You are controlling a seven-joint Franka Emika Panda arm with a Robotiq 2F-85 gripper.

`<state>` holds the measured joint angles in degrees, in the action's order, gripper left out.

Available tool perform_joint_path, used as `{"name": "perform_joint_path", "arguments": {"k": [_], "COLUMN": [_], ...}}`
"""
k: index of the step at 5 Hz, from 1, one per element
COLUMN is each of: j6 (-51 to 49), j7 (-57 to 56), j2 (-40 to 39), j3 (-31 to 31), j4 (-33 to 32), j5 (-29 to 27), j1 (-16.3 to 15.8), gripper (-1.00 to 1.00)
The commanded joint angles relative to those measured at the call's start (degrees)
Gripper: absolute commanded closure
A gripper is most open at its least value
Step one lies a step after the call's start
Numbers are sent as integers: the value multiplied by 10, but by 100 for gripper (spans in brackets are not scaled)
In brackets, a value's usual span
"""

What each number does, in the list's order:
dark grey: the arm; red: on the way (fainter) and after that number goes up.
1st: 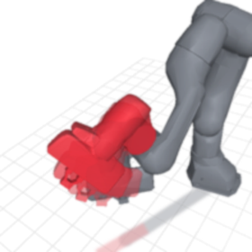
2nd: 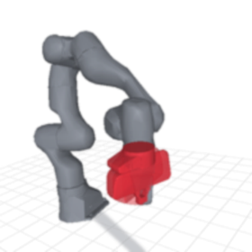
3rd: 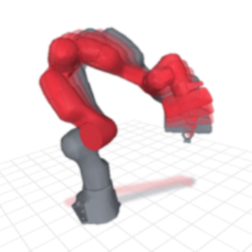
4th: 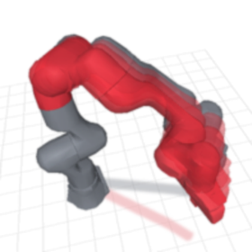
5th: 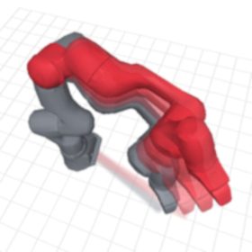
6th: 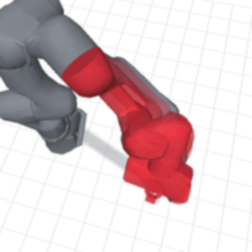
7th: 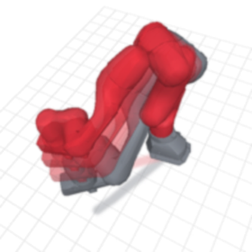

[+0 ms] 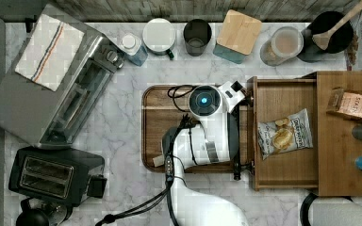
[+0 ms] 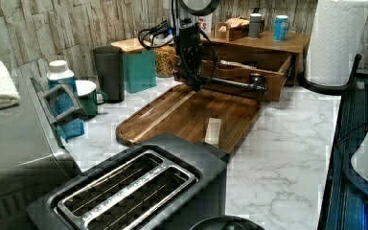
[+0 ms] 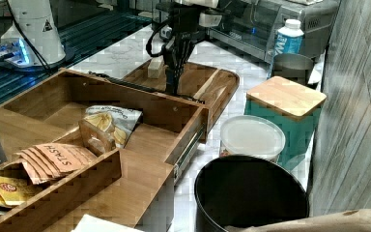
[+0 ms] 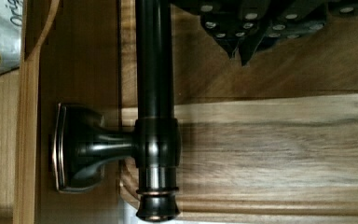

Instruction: Close the drawer.

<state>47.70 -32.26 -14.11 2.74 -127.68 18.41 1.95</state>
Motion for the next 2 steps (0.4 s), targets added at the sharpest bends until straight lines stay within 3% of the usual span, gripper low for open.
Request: {"name": "perform_joint_path", "arguments": {"k": [1,2], "j6": [-27,-36], "j7": [-139,-186], "j2": [9,-8], "j3": [20,28], "j4": [40,61], "j5": [-18,-41], "j1": [47,64], "gripper": [100,100]}}
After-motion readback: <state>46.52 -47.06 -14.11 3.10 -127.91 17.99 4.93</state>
